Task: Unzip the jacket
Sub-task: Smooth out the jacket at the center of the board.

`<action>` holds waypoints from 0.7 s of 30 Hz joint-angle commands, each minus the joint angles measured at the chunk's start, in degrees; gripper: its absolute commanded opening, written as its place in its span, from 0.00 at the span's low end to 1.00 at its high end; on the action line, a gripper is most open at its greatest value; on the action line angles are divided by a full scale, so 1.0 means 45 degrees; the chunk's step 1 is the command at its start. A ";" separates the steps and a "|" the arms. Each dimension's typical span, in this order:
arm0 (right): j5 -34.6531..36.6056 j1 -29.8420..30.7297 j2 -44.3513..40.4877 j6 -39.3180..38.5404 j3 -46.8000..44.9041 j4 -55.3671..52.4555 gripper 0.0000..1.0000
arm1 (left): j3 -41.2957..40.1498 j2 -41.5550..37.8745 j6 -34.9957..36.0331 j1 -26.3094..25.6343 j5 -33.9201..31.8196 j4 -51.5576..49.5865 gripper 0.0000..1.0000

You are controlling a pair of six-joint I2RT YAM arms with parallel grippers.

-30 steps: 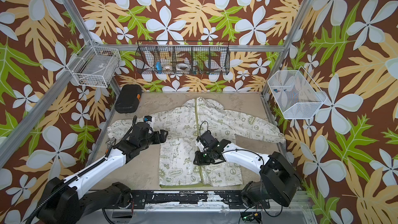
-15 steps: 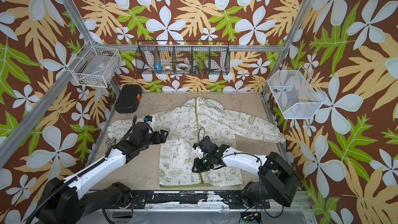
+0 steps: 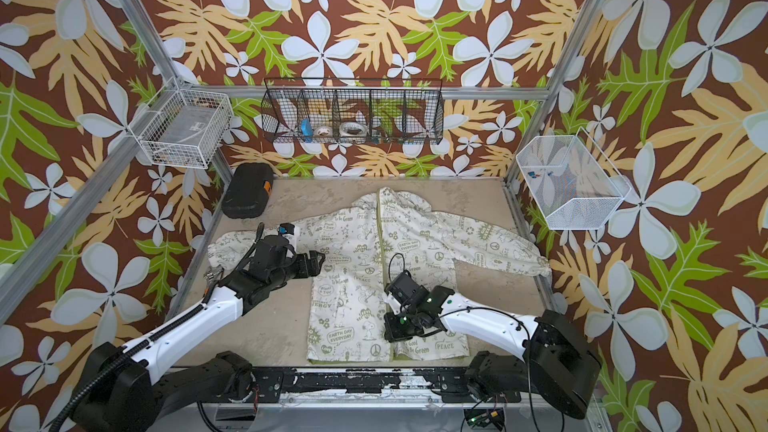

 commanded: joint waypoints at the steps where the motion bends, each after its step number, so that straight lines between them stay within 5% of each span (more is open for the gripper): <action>1: 0.1099 0.0026 -0.0710 0.0448 0.0249 -0.0932 0.45 | 0.0303 0.0139 0.0297 -0.0013 -0.0179 -0.0239 0.89; 5: 0.3959 -0.1239 -0.1329 -0.0585 0.2738 -0.2464 0.70 | 0.1312 0.0670 0.1406 -0.0013 -0.0765 -0.0605 0.93; 9: 0.3638 -0.4407 -0.0834 -0.2339 0.4076 -0.0117 0.73 | 0.3416 0.2377 0.3038 -0.0023 -0.1598 -0.1357 0.99; 13: 0.2180 -0.7180 0.2272 -0.3398 0.6260 0.2198 0.63 | 0.6514 0.5284 0.3931 -0.0013 -0.1767 -0.2240 1.00; 21: 0.0912 -0.8421 0.9252 -0.4818 1.2680 0.1632 0.38 | 1.2411 1.0901 0.4681 -0.0013 -0.0028 -0.3134 0.98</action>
